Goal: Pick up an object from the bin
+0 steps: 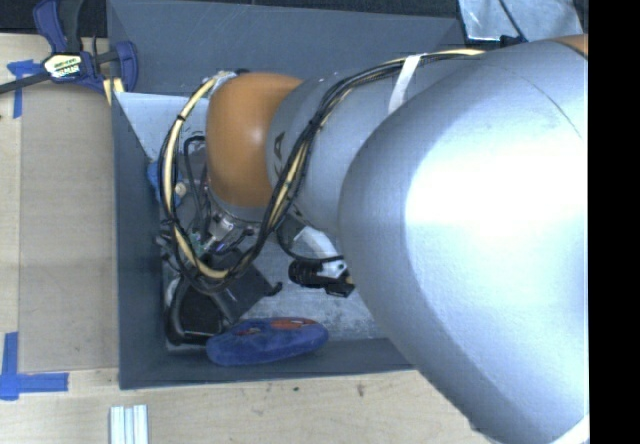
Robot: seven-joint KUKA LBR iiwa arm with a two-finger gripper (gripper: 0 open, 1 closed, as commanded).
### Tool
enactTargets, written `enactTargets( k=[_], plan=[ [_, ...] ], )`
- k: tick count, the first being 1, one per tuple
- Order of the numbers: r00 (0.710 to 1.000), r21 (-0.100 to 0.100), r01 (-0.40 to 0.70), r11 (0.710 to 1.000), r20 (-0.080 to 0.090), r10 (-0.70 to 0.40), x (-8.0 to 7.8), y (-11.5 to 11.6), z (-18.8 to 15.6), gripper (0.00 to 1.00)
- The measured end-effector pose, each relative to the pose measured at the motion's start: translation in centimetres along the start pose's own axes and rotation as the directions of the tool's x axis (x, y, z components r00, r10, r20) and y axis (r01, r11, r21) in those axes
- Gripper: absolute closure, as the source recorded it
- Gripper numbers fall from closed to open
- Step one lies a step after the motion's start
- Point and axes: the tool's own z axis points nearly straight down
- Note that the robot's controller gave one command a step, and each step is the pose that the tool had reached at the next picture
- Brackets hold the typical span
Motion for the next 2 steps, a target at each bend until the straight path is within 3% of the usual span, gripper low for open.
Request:
enactTargets(
  k=[1, 2],
  plan=[
    [0.978, -0.016, -0.207, 0.978, 0.004, 0.207, 2.25, -0.48, 3.36, 0.0],
    [0.979, -0.025, -0.205, 0.978, 0.004, 0.205, 2.17, -0.17, 2.97, 0.0]
  ],
)
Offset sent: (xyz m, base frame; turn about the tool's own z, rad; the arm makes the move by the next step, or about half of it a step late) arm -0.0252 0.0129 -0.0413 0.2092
